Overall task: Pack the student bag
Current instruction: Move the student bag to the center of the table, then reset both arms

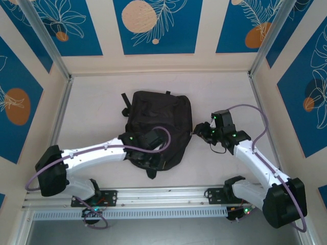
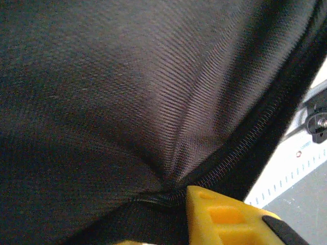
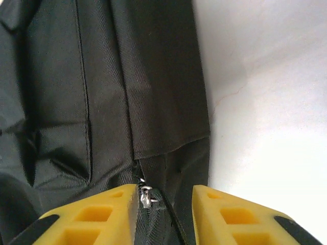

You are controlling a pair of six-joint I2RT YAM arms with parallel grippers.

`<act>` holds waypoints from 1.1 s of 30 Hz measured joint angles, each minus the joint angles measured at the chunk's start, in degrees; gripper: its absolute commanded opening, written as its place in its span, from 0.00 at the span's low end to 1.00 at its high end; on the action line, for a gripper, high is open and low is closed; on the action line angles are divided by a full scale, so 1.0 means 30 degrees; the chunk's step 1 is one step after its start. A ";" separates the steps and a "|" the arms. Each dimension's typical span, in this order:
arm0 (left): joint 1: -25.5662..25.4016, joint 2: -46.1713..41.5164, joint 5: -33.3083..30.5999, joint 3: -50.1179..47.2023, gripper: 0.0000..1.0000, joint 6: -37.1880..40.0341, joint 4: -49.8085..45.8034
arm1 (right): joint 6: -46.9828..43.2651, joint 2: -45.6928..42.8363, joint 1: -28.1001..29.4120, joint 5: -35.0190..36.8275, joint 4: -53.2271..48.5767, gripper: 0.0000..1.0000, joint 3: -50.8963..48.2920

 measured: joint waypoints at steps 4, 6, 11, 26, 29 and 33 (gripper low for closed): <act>-0.0153 0.0313 0.0539 0.0605 0.35 0.0612 -0.0204 | -0.0364 -0.0415 -0.0080 0.0146 -0.0539 0.48 0.0022; -0.0189 0.0474 0.0801 0.0976 0.47 0.0940 -0.0393 | -0.0648 -0.0903 -0.0073 0.0277 -0.0874 0.66 0.0051; -0.0357 0.0911 0.1625 0.1632 1.00 0.2186 -0.0692 | -0.1486 -0.1880 -0.0073 0.0248 -0.1821 0.88 0.0699; 0.4269 -0.6266 -0.7970 0.3592 1.00 0.6863 0.0794 | -0.5340 -0.1661 -0.0073 0.0874 -0.3672 0.99 0.6878; 0.6076 -0.8626 -1.1169 -0.0138 1.00 0.9588 0.4758 | -0.6295 -0.2178 -0.0073 0.1523 -0.0729 0.99 0.4998; 1.0316 -0.9347 -1.1774 -0.5523 1.00 1.2109 1.0389 | -0.8816 -0.2667 -0.0073 0.2441 0.4029 0.99 0.1654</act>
